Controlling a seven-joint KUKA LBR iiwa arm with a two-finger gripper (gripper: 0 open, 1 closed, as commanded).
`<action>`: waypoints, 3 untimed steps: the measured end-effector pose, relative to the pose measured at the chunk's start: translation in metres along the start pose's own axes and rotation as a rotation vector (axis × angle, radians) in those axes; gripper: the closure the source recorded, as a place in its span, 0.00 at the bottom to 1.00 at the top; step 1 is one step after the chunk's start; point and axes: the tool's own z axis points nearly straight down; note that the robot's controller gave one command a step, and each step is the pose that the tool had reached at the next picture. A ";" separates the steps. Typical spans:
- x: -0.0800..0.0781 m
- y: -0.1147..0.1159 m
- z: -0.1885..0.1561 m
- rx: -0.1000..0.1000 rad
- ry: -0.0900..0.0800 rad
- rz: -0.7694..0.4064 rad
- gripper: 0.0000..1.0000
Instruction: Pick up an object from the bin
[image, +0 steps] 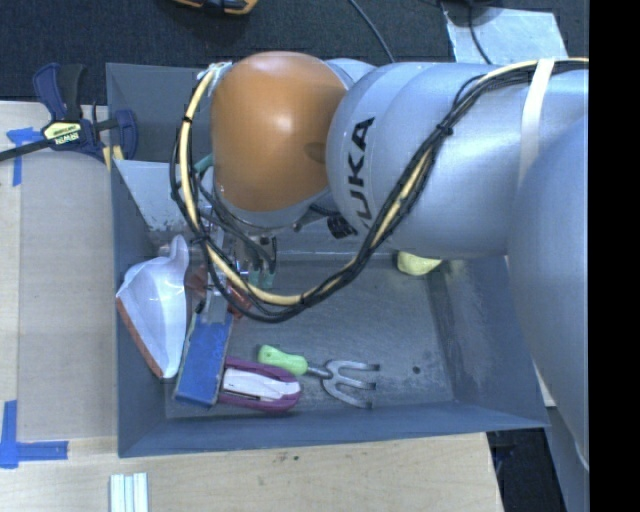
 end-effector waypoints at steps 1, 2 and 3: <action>-0.002 -0.002 -0.005 -0.002 -0.008 0.005 0.00; -0.057 -0.041 0.133 -0.002 -0.012 -0.154 0.00; -0.047 -0.070 0.153 -0.017 -0.031 0.112 0.00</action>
Offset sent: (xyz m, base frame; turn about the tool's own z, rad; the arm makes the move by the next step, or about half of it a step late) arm 0.0630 -0.0471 -0.1605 -0.1784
